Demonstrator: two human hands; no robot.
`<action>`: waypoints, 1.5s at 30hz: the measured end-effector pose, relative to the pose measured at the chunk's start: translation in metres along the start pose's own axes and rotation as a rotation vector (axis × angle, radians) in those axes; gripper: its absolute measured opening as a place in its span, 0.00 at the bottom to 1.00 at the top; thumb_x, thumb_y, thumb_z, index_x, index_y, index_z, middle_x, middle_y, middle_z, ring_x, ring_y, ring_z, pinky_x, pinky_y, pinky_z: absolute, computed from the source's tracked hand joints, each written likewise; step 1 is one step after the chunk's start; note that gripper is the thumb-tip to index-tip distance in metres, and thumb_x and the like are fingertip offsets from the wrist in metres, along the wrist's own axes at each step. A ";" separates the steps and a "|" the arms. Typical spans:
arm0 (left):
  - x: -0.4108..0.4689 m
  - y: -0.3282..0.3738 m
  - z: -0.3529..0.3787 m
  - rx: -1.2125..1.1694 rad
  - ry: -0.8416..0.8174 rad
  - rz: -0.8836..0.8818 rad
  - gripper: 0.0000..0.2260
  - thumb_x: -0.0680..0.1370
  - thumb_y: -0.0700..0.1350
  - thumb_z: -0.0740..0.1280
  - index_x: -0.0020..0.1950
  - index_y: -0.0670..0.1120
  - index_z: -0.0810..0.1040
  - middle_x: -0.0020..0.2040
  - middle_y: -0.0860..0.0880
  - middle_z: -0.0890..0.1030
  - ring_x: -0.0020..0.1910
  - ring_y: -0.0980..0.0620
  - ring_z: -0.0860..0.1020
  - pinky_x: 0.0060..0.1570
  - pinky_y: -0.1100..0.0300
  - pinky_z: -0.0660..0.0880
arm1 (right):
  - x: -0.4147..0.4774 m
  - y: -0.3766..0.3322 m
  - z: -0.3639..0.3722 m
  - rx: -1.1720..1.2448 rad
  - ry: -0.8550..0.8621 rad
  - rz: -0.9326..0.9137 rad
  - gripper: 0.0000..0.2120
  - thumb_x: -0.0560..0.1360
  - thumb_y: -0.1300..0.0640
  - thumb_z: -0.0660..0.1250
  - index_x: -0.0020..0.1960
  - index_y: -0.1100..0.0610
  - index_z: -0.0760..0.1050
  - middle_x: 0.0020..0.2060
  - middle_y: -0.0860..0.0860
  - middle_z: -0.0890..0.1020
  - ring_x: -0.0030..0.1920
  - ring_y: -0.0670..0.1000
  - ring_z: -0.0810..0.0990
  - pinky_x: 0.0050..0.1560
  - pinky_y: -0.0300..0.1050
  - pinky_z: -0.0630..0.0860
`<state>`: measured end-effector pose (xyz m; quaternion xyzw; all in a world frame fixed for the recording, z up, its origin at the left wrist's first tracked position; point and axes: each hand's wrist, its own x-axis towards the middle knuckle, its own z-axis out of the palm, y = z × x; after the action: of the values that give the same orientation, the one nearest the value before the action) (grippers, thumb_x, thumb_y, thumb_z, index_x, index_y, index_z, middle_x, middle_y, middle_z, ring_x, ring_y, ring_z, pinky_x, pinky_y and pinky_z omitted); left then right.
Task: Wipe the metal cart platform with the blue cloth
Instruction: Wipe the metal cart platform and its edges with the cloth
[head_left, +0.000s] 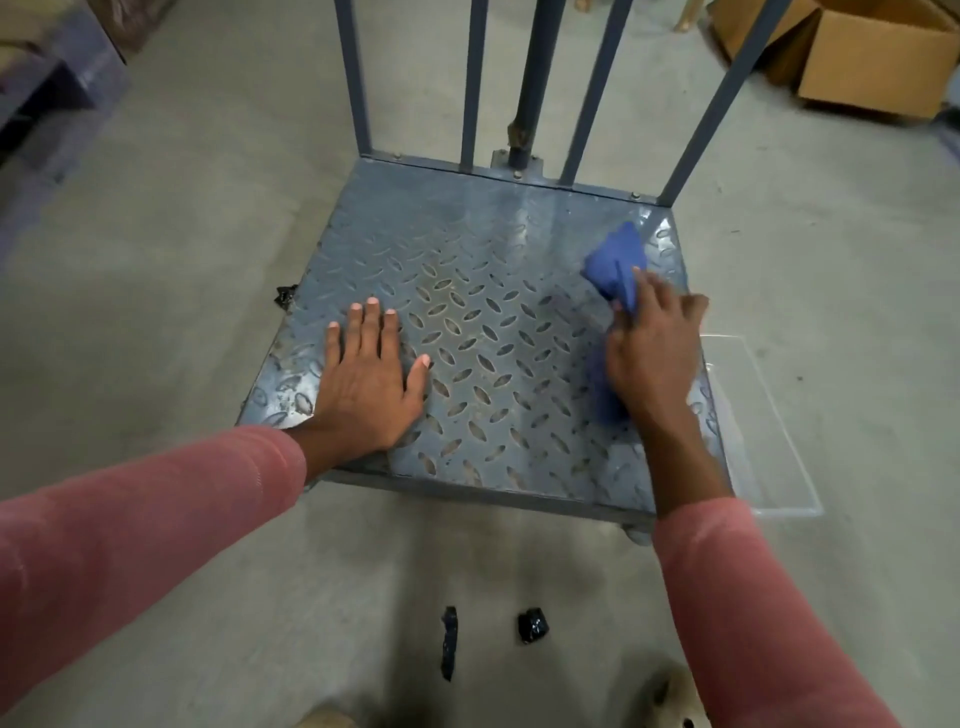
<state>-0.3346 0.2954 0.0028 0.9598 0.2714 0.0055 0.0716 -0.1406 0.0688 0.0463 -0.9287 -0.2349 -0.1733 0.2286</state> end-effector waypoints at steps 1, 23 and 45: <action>0.000 0.001 0.001 0.001 -0.003 -0.004 0.40 0.81 0.65 0.38 0.85 0.39 0.48 0.85 0.38 0.47 0.84 0.40 0.45 0.82 0.41 0.43 | 0.003 -0.024 0.012 0.035 -0.060 -0.150 0.22 0.80 0.58 0.64 0.73 0.60 0.71 0.69 0.57 0.75 0.64 0.64 0.69 0.61 0.52 0.68; 0.023 -0.034 -0.017 0.025 -0.044 0.033 0.43 0.83 0.68 0.50 0.84 0.35 0.50 0.84 0.35 0.48 0.84 0.40 0.44 0.82 0.42 0.45 | 0.050 -0.154 0.132 0.053 -0.453 -0.467 0.22 0.80 0.40 0.58 0.73 0.40 0.69 0.73 0.42 0.70 0.60 0.55 0.68 0.58 0.52 0.72; 0.029 -0.040 -0.018 -0.012 -0.168 -0.052 0.49 0.79 0.73 0.48 0.83 0.38 0.37 0.84 0.40 0.36 0.83 0.44 0.34 0.82 0.44 0.43 | 0.085 -0.258 0.177 0.292 -0.222 0.220 0.21 0.80 0.42 0.63 0.70 0.48 0.75 0.67 0.42 0.78 0.54 0.57 0.72 0.53 0.51 0.71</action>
<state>-0.3316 0.3462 0.0146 0.9491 0.2891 -0.0755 0.0999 -0.1651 0.3910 0.0238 -0.9191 -0.1784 -0.0082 0.3512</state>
